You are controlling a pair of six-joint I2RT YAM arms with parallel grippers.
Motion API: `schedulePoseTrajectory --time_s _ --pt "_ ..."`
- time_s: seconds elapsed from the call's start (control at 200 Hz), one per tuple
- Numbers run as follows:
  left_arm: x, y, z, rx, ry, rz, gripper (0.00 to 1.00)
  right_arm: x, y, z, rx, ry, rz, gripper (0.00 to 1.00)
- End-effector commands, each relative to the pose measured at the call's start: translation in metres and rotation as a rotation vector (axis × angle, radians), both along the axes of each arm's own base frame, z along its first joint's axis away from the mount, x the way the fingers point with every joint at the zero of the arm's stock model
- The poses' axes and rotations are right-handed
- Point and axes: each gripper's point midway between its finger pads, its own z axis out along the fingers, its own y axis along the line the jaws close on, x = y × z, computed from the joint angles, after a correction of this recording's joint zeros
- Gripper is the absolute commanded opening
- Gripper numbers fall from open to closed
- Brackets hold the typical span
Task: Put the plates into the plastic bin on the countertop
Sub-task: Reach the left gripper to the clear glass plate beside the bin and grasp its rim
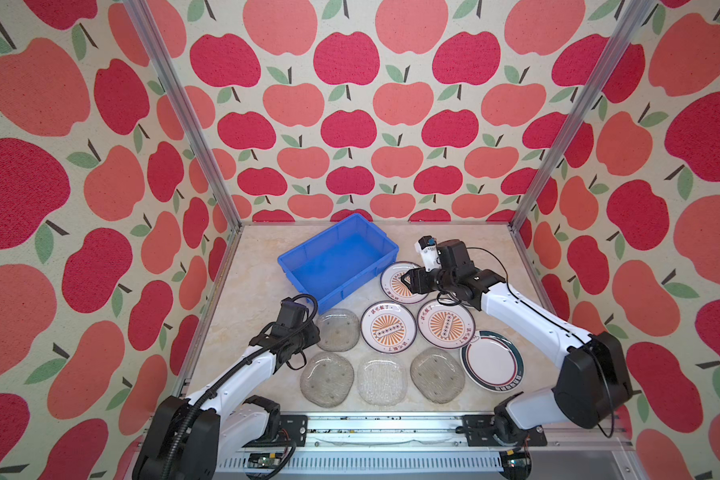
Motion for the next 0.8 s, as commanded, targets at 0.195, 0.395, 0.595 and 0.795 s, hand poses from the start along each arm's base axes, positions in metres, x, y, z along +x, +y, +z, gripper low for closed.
schedulePoseTrajectory --time_s 0.195,0.395,0.595,0.795 --pt "0.009 -0.008 -0.011 0.033 0.0 -0.053 0.32 0.003 -0.003 0.005 0.016 -0.025 -0.022 0.66" --pt "0.012 -0.01 -0.011 0.043 0.006 -0.064 0.22 0.004 -0.004 0.007 0.02 -0.031 -0.027 0.67" --pt "0.014 -0.009 -0.007 0.048 -0.004 -0.06 0.16 0.004 -0.005 0.009 0.021 -0.038 -0.032 0.67" --pt "0.018 -0.013 0.0 0.032 -0.02 -0.067 0.12 0.004 -0.007 0.011 0.022 -0.05 -0.04 0.68"
